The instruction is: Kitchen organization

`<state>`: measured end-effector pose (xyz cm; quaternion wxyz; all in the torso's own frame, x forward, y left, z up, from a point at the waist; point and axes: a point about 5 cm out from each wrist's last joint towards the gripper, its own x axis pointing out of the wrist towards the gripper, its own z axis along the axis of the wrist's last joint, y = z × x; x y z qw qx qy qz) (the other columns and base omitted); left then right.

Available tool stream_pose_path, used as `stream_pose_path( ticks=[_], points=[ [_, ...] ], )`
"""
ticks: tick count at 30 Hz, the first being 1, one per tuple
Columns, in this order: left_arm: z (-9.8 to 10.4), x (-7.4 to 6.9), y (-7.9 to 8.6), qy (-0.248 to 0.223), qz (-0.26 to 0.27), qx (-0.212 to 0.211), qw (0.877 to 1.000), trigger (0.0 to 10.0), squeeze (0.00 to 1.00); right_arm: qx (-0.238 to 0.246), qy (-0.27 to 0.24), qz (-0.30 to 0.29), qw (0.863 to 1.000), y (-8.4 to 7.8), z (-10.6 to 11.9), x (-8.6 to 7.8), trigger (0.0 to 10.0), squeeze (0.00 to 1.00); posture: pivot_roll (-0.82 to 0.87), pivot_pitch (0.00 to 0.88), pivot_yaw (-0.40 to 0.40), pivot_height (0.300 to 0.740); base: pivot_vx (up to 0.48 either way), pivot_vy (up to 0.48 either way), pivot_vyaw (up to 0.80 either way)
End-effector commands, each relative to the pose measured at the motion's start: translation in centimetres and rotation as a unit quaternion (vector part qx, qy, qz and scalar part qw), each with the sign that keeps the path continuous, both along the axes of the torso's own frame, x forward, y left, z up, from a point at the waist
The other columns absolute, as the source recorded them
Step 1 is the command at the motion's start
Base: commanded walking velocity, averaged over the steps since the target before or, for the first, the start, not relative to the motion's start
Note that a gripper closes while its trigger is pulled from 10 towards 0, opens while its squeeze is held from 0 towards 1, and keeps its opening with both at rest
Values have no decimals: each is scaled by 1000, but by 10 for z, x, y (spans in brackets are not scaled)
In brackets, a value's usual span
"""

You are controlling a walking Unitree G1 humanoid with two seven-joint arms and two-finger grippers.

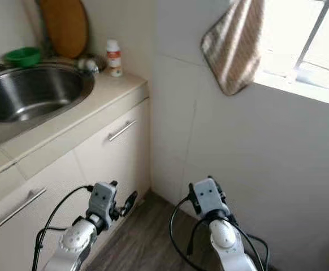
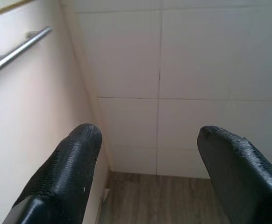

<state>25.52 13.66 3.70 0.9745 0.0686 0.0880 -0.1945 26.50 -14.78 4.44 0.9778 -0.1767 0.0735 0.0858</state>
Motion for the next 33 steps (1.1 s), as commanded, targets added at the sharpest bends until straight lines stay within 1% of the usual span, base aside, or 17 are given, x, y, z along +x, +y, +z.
stream_pose_path(
  ticks=[1, 8, 25, 29, 31, 33],
  points=[
    [-2, -1, 2, 4, 2, 6, 1000, 10000, 0, -5, -3, 4, 1000, 0, 0, 1, 10000, 0, -20, 0, 2, 740, 0, 0, -800],
    [-2, 1, 2, 2, 4, 18, 1000, 10000, 0, 0, 3, 0, 1000, 0, -2, 4, 10000, 0, -23, 0, 2, 740, 0, 0, -800],
    [-2, 1, -2, 0, 2, 25, 1000, 10000, 0, 5, 4, -11, 1000, -4, -3, 7, 10000, 0, -36, 0, 1, 740, 0, 0, -800],
    [-3, 1, -2, 0, 1, 26, 1000, 10000, 0, 4, 2, -10, 1000, -4, -2, 7, 10000, 0, -36, 0, 1, 740, 0, -306, -800],
    [-3, 1, -3, 0, 2, 26, 1000, 10000, 0, 2, -4, 0, 1000, -3, -1, 7, 10000, 0, -36, 0, 1, 740, 0, -450, -759],
    [-3, 1, -3, 0, 2, 27, 1000, 10000, 0, 2, -8, 7, 1000, -1, 0, 6, 10000, 0, -36, 0, 1, 740, 0, -476, 0]
  ],
)
